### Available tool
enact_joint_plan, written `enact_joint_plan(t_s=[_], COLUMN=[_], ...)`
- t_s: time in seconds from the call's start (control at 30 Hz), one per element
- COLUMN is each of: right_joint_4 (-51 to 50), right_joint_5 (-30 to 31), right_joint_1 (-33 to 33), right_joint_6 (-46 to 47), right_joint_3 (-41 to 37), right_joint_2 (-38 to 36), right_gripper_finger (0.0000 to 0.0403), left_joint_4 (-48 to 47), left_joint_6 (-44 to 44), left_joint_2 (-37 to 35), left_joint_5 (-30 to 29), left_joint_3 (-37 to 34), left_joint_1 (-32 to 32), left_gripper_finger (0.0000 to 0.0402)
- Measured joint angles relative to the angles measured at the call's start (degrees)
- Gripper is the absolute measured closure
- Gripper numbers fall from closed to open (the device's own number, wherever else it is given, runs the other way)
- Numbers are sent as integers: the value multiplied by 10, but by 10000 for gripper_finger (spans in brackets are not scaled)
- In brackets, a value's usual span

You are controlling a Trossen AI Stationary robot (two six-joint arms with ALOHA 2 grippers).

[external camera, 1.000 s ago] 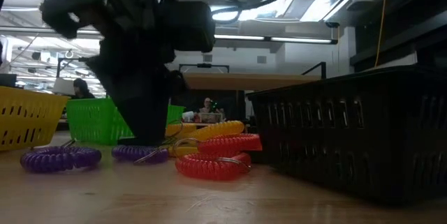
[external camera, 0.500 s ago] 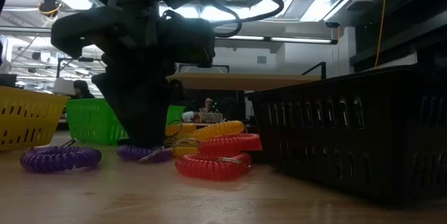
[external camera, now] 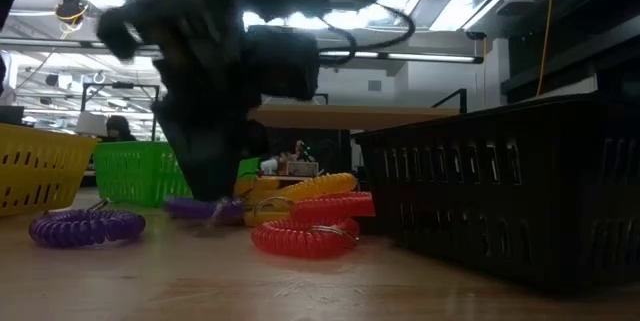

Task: Pick & Place Office Desk Supplies
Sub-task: Put the violet spring keychain into the green basket

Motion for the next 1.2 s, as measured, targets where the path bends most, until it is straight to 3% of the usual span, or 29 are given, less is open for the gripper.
enact_joint_plan(t_s=[0.1, 0.3, 0.53, 0.73, 0.97, 1.2], right_joint_4=[0, 13, 75, 64, 1, -16], right_joint_5=[0, -5, -116, -91, -53, -21], right_joint_1=[0, 0, 1, 1, 1, 0], right_joint_6=[-7, -10, -46, -75, -73, -69], right_joint_3=[0, 0, 0, 0, 0, 0], right_joint_2=[0, 0, -24, -89, -133, -121], right_gripper_finger=[206, 206, 206, 206, 206, 206], left_joint_4=[-24, -67, -54, -40, 131, 132], left_joint_6=[5, -3, -30, -31, -105, -146], left_joint_2=[-1, -5, -37, -88, -217, -387], left_joint_5=[12, -21, -51, -100, -123, -175], left_joint_3=[24, 64, 64, 59, -82, -218], left_joint_1=[-1, 9, 28, 67, 117, 132], left_gripper_finger=[396, 397, 398, 398, 398, 398])
